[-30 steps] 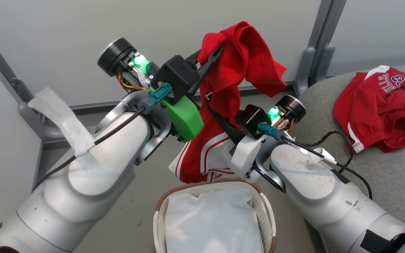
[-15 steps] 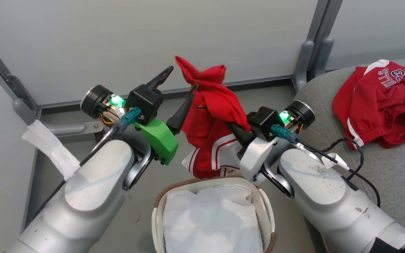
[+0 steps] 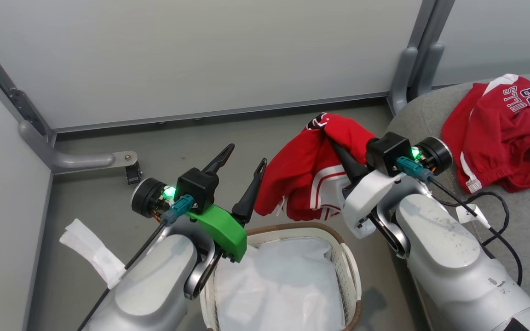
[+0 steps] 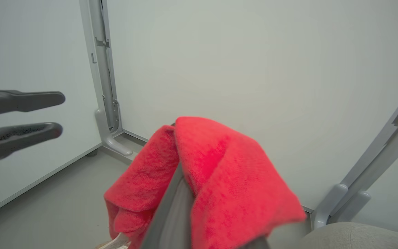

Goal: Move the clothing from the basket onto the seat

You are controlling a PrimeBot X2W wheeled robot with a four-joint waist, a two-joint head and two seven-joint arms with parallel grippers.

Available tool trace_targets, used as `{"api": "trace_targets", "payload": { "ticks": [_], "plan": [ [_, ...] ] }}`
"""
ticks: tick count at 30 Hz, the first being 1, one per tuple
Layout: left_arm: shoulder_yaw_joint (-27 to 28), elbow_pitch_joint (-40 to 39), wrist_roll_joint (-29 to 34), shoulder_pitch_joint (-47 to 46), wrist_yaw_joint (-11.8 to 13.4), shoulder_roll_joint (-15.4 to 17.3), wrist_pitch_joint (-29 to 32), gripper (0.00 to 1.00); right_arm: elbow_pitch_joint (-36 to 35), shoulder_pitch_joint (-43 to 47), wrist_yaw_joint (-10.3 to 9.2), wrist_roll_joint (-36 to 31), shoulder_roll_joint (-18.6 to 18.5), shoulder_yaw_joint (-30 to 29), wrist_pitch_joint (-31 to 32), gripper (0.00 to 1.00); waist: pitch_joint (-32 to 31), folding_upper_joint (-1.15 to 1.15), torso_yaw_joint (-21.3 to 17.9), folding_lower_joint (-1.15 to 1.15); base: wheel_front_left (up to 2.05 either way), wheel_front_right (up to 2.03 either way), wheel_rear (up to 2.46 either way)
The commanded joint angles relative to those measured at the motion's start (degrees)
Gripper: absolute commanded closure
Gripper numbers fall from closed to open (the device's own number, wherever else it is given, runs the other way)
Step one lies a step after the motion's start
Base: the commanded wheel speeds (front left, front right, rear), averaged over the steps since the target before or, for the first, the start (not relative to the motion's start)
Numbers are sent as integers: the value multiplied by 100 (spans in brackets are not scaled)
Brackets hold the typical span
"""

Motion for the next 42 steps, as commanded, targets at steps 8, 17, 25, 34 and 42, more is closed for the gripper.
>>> {"api": "trace_targets", "payload": {
  "ticks": [8, 17, 25, 34, 42],
  "plan": [
    [169, -126, 135, 211, 69, 76, -99, 0, -281, 88, -8, -396, -79, -617, -11, 100, 289, 0, -789, 0, 0, 0, 0],
    [262, -319, 278, 143, 70, -41, -94, 0, -640, 234, -8, -673, -234, -1247, -11, 100, 734, 0, -2006, 0, 0, 0, 0],
    [162, -161, 413, 63, -32, -90, -89, 0, -853, 444, -8, -782, -299, -1721, -11, 100, 1083, 0, -2591, 0, 0, 0, 0],
    [141, -64, 463, -56, -79, -102, -90, 0, -865, 517, -8, -900, -322, -2069, -11, 100, 1320, 0, -2436, 0, 0, 0, 0],
    [115, -55, 519, -117, -94, -156, -90, 0, -875, -239, -8, -1056, -671, -2129, -11, 100, 1522, 0, -1893, 0, 0, 0, 0]
  ]
}}
